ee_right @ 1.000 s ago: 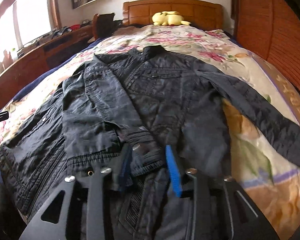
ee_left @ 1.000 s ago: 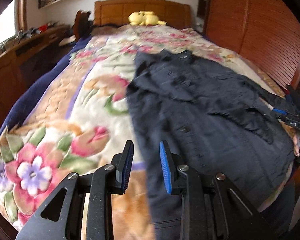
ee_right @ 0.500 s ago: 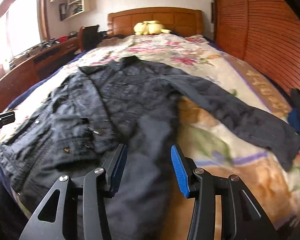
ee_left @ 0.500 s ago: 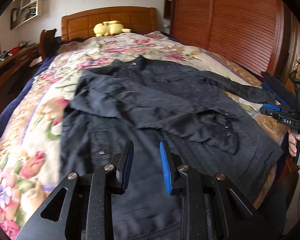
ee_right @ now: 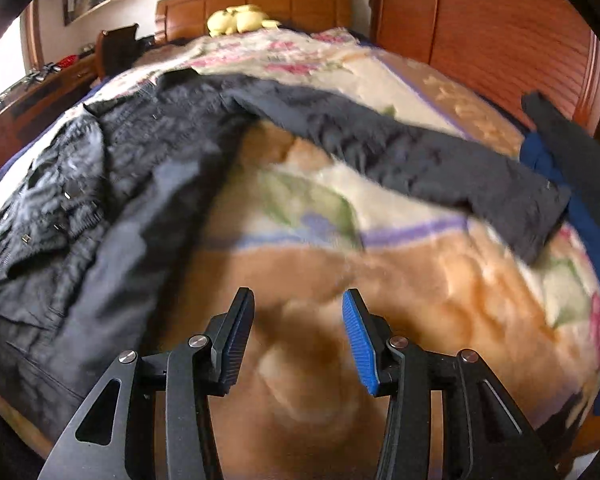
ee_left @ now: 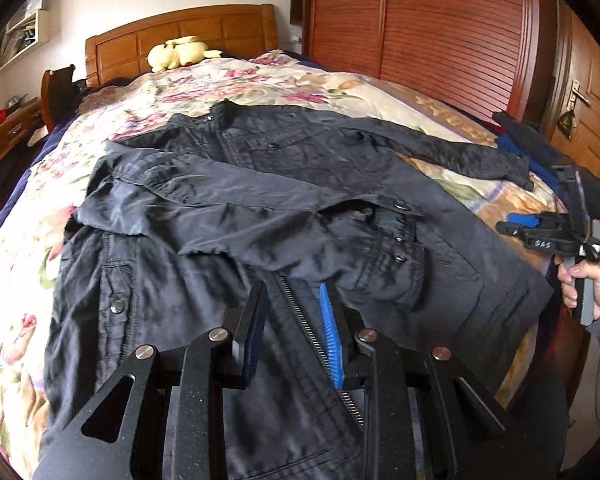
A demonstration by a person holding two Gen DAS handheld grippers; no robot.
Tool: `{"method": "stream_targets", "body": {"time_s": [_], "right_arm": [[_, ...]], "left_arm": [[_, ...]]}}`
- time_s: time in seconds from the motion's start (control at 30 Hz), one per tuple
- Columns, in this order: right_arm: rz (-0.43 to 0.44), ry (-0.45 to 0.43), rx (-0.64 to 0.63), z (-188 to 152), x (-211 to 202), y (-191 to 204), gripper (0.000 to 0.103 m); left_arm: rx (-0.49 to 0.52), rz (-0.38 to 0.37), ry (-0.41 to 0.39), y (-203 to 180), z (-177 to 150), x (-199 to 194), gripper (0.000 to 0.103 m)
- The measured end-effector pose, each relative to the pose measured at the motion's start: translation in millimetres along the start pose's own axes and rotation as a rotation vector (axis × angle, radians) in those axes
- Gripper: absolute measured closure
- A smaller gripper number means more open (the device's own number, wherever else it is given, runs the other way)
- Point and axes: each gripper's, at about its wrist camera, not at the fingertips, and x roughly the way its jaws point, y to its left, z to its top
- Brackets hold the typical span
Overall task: Fold large clothes
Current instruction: 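Move the right tool to the other sleeve cuff and close on it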
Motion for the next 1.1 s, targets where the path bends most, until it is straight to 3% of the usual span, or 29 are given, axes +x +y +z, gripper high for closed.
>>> {"method": "stream_targets", "body": {"time_s": [0.27,0.63,0.93,1.1], "right_arm": [[0.033,-0.032,0.001,-10,8,-2,0.052],[0.093,0.001,0.032,-7,-4,-21,0.041],[-0.042,-0.042,0.111,8,-34,-74,0.034],[-0.049,-0.055,0.206,14,-41,-124,0.034]], "left_arm": [[0.037,-0.009,0.015,-25,8,10,0.075],[0.096,-0.04,-0.001,-58,28,20,0.075],[0.114,-0.074,-0.001,-76,31,25,0.075],[0.121,-0.084,0.003,-81,28,24,0.075]]}}
